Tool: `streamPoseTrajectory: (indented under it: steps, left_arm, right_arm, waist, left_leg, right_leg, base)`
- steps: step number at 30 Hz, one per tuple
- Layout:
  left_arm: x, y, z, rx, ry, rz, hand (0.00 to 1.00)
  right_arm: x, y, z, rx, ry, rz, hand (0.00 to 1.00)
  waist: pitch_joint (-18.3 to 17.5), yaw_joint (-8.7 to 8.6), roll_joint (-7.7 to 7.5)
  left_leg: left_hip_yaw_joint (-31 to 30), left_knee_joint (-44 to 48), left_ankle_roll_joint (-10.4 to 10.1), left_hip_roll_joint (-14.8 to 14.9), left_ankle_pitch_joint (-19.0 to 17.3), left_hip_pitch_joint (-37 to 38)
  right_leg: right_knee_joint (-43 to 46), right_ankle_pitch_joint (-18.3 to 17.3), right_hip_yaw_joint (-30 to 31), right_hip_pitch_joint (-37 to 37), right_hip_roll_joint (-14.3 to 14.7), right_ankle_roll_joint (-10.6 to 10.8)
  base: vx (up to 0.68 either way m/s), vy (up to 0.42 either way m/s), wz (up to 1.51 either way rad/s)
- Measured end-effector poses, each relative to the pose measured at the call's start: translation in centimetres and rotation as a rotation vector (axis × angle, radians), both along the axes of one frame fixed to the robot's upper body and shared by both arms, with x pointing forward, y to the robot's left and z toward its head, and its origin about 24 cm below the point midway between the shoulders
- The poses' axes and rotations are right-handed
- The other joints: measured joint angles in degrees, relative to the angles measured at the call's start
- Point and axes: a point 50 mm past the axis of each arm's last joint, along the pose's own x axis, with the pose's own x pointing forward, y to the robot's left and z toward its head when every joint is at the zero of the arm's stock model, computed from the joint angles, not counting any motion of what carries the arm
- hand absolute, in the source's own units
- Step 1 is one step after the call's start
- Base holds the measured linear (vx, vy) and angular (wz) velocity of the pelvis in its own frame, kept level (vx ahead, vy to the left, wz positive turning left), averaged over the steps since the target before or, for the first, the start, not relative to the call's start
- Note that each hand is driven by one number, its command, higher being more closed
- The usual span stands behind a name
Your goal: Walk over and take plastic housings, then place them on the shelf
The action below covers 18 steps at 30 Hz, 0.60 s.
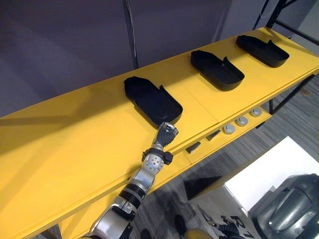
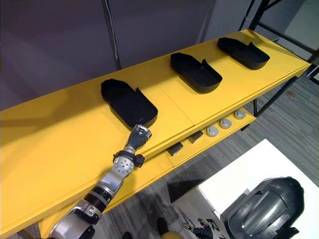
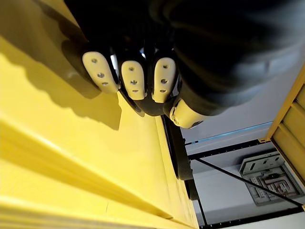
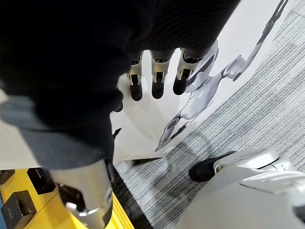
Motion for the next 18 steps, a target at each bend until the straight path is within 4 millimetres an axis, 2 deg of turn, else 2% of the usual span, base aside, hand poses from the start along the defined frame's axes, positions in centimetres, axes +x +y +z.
streamPoseTrajectory:
  steps: [6, 18]
  left_arm:
    - [0.4, 1.3, 0.0, -0.017, 0.0, 0.095, 1.0]
    - [0.8, 2.5, 0.1, -0.043, -0.002, 0.177, 1.0]
  right_arm:
    - [0.0, 0.0, 0.0, -0.001, -0.001, -0.001, 0.0]
    - [0.0, -0.1, 0.0, -0.005, -0.002, -0.003, 0.0]
  waist:
    - [-0.01, -0.02, 0.02]
    - [-0.06, -0.03, 0.18]
  left_leg:
    - [0.12, 0.0, 0.0, 0.02, 0.0, -0.02]
    - [0.6, 0.0, 0.0, 0.03, 0.0, -0.1]
  right_leg:
    - [0.0, 0.06, 0.1, -0.1, 0.04, -0.08]
    - [-0.1, 0.27, 0.42, -0.34, 0.12, -0.34]
  base:
    - [0.0, 0.0, 0.0]
    - [0.0, 0.0, 0.0]
